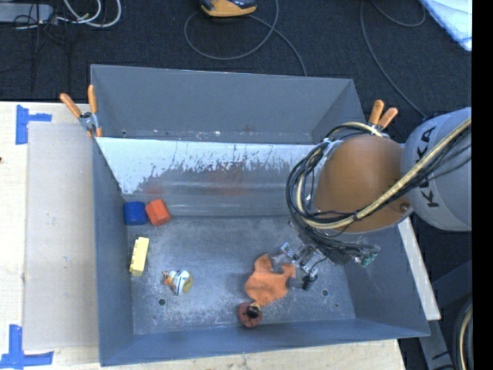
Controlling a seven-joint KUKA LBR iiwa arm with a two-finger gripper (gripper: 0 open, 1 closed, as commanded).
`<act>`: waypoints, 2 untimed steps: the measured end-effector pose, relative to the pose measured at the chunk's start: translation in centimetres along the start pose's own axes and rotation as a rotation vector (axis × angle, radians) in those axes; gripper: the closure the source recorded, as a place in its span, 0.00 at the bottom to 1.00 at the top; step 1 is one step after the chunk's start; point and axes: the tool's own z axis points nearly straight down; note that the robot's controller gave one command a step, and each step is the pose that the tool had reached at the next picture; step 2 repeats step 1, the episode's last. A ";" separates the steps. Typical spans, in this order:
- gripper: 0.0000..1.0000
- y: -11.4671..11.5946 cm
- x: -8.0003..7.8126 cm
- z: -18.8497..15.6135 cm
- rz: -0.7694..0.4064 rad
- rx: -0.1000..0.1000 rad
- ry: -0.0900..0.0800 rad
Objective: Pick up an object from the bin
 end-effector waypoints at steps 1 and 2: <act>1.00 0.0 0.0 -1.0 0.001 0.000 -0.001; 1.00 0.0 0.0 -1.0 0.001 0.000 -0.001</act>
Offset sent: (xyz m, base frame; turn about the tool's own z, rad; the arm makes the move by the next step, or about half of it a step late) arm 0.0000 0.0000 0.0375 0.0000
